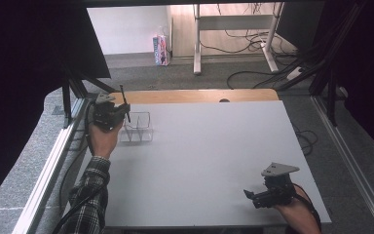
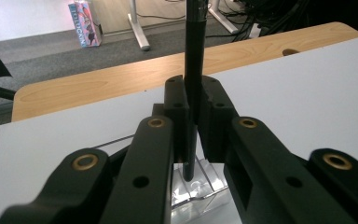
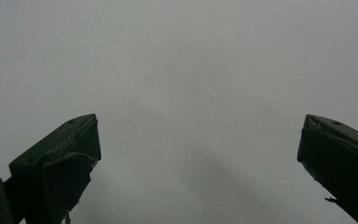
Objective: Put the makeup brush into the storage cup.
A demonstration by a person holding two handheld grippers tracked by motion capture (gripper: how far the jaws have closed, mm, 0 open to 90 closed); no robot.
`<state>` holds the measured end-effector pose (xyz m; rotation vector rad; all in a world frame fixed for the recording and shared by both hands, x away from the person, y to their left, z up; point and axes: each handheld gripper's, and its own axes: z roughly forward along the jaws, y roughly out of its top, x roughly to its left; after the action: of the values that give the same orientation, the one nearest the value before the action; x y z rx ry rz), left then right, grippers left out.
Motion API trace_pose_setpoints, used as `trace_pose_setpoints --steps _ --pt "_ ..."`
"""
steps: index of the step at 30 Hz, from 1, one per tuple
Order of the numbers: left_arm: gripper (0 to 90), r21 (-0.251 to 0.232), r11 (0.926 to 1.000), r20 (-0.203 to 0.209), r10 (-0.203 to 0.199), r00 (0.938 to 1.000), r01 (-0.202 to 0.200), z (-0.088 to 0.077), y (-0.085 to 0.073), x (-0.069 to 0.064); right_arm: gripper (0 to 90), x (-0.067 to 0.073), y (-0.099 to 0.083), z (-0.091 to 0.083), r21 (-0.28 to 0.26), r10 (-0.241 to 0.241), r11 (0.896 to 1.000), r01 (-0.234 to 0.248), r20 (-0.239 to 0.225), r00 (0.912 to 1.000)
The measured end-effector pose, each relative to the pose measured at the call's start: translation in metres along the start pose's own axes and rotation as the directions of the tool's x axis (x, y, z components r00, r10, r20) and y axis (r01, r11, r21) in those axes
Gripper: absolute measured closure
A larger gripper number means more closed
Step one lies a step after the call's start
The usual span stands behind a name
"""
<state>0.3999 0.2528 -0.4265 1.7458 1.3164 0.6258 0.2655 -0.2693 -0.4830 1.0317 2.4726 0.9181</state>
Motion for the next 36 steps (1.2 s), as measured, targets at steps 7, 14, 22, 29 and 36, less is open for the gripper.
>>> trace_pose_setpoints --steps 7,14,22,29,36 --pt "83.3 0.006 0.9999 -0.009 -0.008 0.9999 0.008 0.008 -0.006 0.000 0.0 0.000 0.000 0.000 0.003 -0.002 1.000 0.002 -0.004 1.0000" --pt "83.3 0.019 0.9996 -0.007 -0.020 0.9998 0.020 0.015 -0.014 0.001 0.0 0.000 0.000 0.000 0.003 0.001 1.000 -0.001 -0.009 1.0000" --pt "83.2 0.033 0.9994 -0.005 -0.014 0.9999 0.015 0.023 -0.023 -0.001 0.0 0.001 0.000 0.001 0.008 -0.002 1.000 0.002 -0.012 0.9999" --pt "83.2 0.047 0.9989 -0.016 -0.007 0.9999 0.007 0.029 -0.033 -0.001 0.0 0.001 0.000 0.002 0.015 -0.008 1.000 0.009 -0.015 0.9998" --pt "83.1 0.057 0.9984 -0.021 0.008 0.9997 -0.007 0.033 -0.039 -0.003 0.0 0.002 -0.001 0.002 0.022 -0.007 1.000 0.007 -0.018 0.9998"
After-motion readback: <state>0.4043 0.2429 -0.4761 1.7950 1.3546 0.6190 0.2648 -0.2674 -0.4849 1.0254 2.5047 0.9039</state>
